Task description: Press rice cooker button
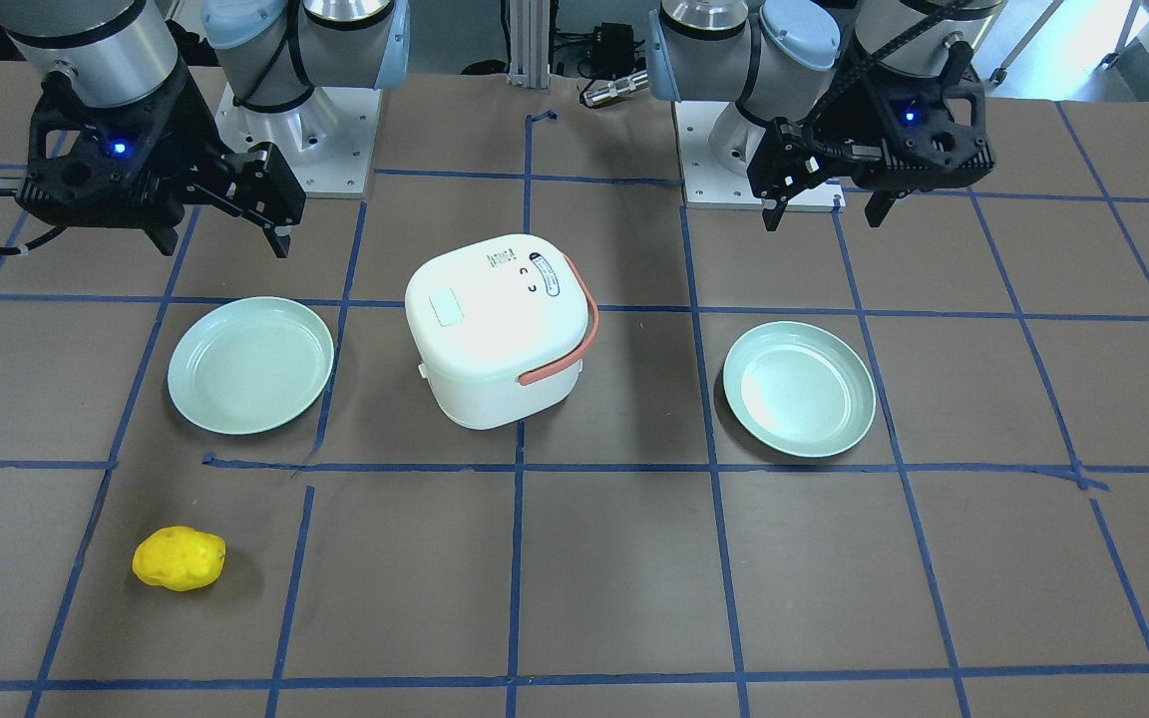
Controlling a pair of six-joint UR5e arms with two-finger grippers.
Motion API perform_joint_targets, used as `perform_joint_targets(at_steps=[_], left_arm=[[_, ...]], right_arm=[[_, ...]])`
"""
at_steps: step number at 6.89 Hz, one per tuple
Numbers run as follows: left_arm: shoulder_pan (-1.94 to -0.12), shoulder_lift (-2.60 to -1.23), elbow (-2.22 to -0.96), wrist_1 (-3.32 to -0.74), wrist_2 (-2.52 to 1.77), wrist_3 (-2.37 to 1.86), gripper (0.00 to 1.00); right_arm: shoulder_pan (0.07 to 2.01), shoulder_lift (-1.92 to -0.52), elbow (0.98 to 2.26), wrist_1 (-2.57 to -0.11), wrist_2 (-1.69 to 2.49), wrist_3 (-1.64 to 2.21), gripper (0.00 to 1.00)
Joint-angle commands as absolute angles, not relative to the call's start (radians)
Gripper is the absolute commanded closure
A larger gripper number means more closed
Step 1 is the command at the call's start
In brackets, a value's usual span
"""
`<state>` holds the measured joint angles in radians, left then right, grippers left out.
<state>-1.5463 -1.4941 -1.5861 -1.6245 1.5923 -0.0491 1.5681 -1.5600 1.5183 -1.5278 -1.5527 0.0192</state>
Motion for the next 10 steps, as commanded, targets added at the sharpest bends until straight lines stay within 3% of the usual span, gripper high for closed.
perform_joint_targets(at_steps=[1,2,4,5,7,10], left_arm=[[-1.546,-1.494,-1.586,-1.624,1.592,-0.049,0.00],[-1.546,-1.494,-1.586,-1.624,1.592,-0.049,0.00],[-1.546,-1.494,-1.586,-1.624,1.592,-0.049,0.00],[-1.546,-1.494,-1.586,-1.624,1.592,-0.049,0.00],[-1.546,-1.494,-1.586,-1.624,1.592,-0.049,0.00],[-1.546,-1.494,-1.586,-1.624,1.592,-0.049,0.00]], right_arm=[[1.569,-1.562,1.511,-1.528,-1.546,0.020,0.00],[1.571,-1.562,1.506,-1.529,-1.542,0.020,0.09],[1.592,-1.562,1.509,-1.525,-1.542,0.018,0.68],[1.618,-1.559,1.522,-1.525,-1.520,0.020,0.81],[1.696,-1.543,1.523,-1.525,-1.508,0.023,1.00],[1.788,-1.474,1.535,-1.534,-1.502,0.104,1.00]])
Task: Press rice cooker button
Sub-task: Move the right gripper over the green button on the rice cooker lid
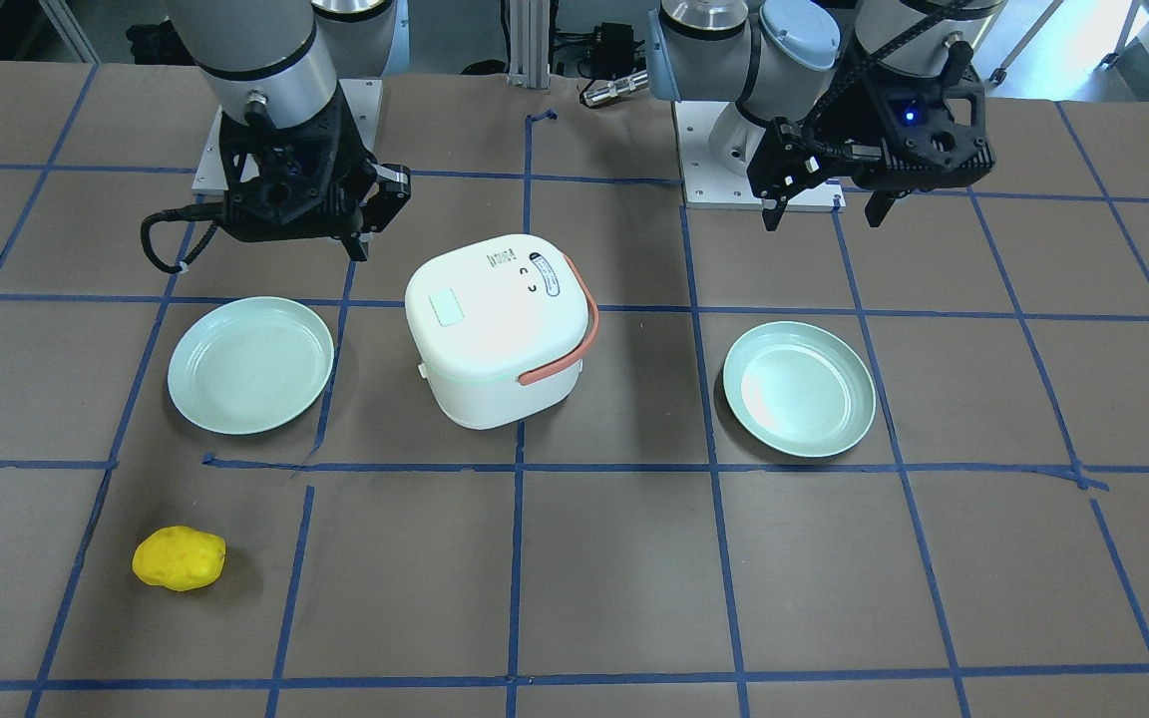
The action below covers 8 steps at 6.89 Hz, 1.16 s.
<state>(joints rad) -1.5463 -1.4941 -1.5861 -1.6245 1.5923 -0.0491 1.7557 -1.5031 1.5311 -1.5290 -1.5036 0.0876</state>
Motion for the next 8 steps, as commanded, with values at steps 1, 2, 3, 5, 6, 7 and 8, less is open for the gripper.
perform_joint_targets(at_steps=[1,2,3,5,6,7,8], left_arm=[[-1.546,-1.494,-1.586,-1.624,1.592,-0.049,0.00],[-1.546,-1.494,-1.586,-1.624,1.592,-0.049,0.00],[-1.546,-1.494,-1.586,-1.624,1.592,-0.049,0.00],[-1.546,-1.494,-1.586,-1.624,1.592,-0.049,0.00],[-1.546,-1.494,-1.586,-1.624,1.592,-0.049,0.00],[-1.546,-1.496,-1.586,-1.624,1.592,-0.049,0.00],[-1.546,-1.494,-1.586,-1.624,1.592,-0.049,0.00]], right_arm=[[1.798,-1.467,1.542,-1.535,-1.471,0.106,1.00],[1.799,-1.453,1.549,-1.542,-1.451,0.104,1.00],[1.799,-1.433,1.572,-1.580,-1.450,0.103,1.00],[1.812,-1.416,1.638,-1.682,-1.445,0.103,1.00],[1.812,-1.416,1.661,-1.712,-1.447,0.103,1.00],[1.812,-1.416,1.663,-1.712,-1.445,0.103,1.00],[1.812,-1.416,1.670,-1.712,-1.445,0.103,1.00]])
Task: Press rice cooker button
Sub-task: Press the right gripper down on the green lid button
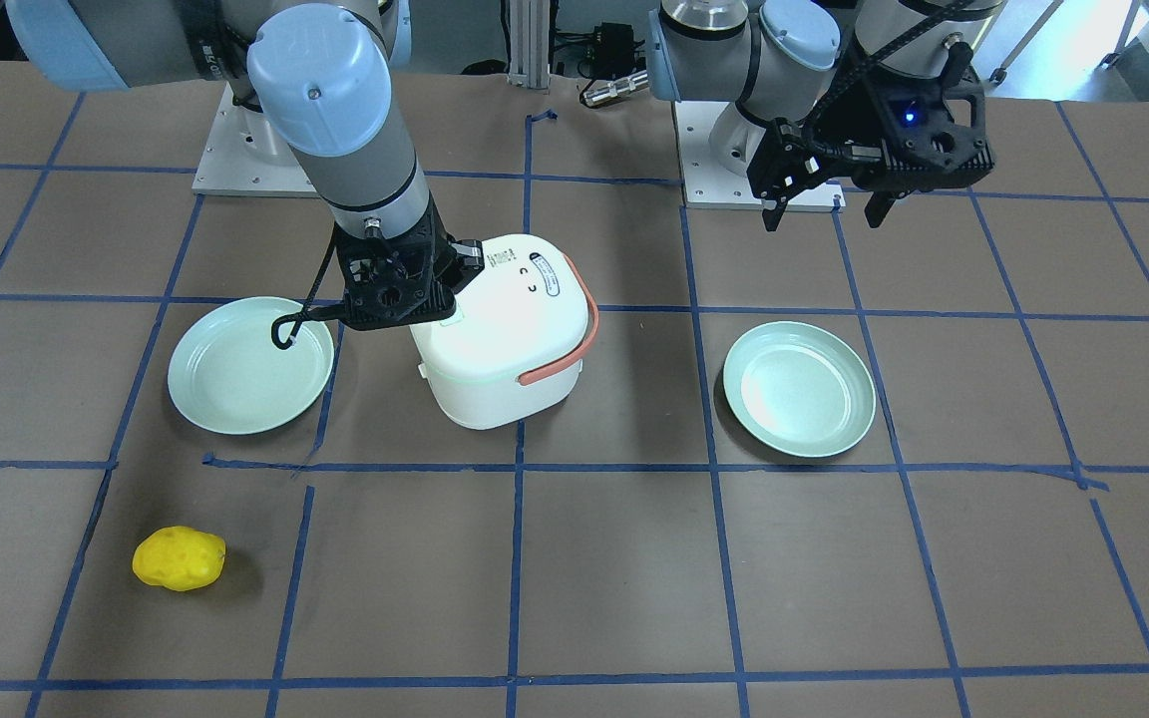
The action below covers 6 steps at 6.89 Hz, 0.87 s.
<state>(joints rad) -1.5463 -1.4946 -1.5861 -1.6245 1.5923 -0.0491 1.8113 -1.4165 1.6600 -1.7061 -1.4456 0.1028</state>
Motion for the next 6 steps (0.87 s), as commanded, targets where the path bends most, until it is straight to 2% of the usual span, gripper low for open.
perform_joint_targets(at_steps=[1,6], left_arm=[[-1.546,-1.494,-1.586,-1.624,1.592,-0.049,0.00],[-1.546,-1.494,-1.586,-1.624,1.592,-0.049,0.00]], right_arm=[[1.812,-1.408,1.672,-1.710,-1.445,0.101,1.00],[1.813,-1.399,1.672,-1.710,-1.433,0.103,1.00]])
